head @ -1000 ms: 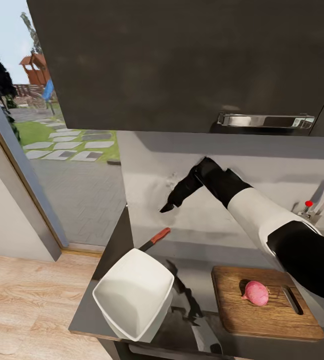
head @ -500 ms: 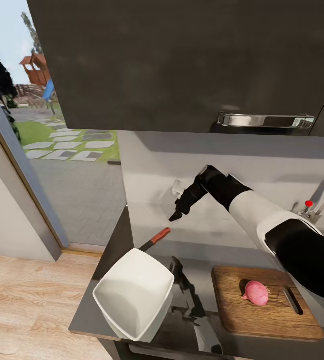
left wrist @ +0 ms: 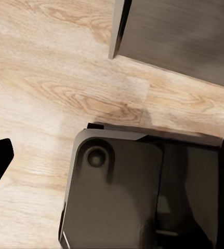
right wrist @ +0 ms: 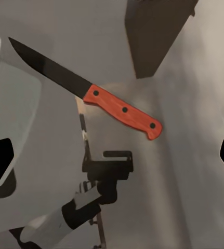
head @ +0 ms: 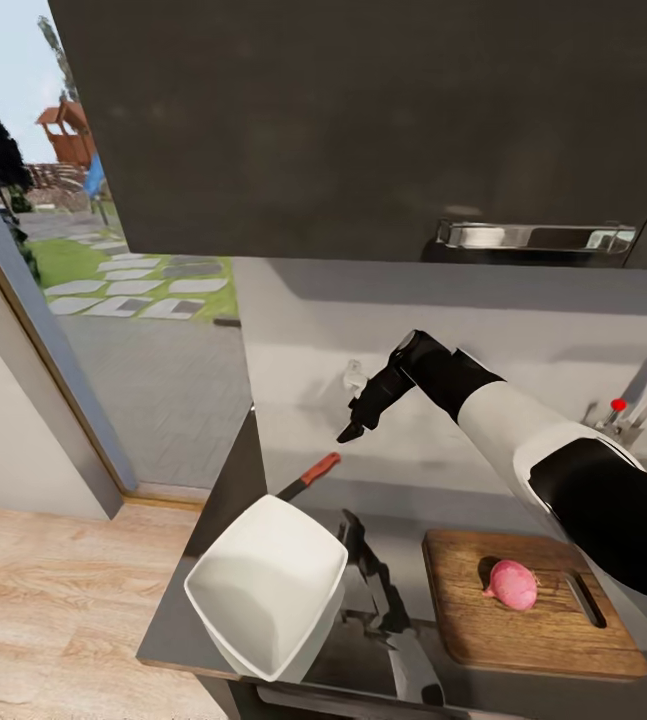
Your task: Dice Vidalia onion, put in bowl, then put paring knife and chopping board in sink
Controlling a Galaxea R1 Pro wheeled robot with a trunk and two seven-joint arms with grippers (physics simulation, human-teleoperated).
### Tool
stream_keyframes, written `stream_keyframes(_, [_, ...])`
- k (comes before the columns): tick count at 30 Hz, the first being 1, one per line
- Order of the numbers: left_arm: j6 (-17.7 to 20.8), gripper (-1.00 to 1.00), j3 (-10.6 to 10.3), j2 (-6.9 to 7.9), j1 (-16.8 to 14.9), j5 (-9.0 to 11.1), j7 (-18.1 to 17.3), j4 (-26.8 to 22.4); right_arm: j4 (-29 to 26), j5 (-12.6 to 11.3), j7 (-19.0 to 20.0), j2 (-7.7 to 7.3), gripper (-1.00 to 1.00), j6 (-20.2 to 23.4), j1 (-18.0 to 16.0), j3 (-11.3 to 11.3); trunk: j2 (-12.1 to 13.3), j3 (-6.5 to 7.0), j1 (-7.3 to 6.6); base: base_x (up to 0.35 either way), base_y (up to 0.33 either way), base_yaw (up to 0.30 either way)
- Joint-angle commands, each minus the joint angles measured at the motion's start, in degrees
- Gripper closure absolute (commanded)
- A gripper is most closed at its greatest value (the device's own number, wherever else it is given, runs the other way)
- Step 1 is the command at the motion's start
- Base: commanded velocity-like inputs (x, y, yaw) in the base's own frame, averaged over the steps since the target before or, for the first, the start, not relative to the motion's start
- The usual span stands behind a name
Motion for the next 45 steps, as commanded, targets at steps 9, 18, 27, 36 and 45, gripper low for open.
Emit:
stream_keyframes(9, [0.20, -1.00, 0.04, -0.03, 0.01, 0.55, 0.07, 0.11, -0.19, 0.29, 0.17, 0.00, -1.00, 0.27, -0.04, -0.01, -0.12, -0.95, 0.03, 0.000, 0.000, 0.000])
stream_keyframes(18, [0.20, -1.00, 0.01, -0.03, 0.04, 0.44, 0.10, 0.27, -0.58, 0.40, 0.25, -0.26, -1.00, -3.38, -0.04, -0.10, -0.12, -1.80, 0.03, 0.000, 0.000, 0.000])
stream_keyframes(27, [0.20, -1.00, 0.00, 0.05, 0.03, 0.18, 0.13, 0.56, -0.81, 0.26, 0.33, -0.03, -1.00, -7.35, -0.04, -0.10, -0.12, -2.65, 0.03, 0.000, 0.000, 0.000])
stream_keyframes(36, [0.20, -1.00, 0.04, 0.06, 0.04, 0.04, 0.14, 0.23, -1.10, 0.13, 0.40, 0.27, -1.00, -10.13, -0.04, -0.14, -0.12, -3.36, 0.03, 0.000, 0.000, 0.000])
stream_keyframes(45, [0.20, -1.00, 0.04, 0.06, 0.03, 0.02, 0.15, 0.23, -1.17, 0.21, 0.34, 1.59, -1.00, -10.63, -0.04, -0.02, -0.12, -3.42, 0.03, 0.000, 0.000, 0.000])
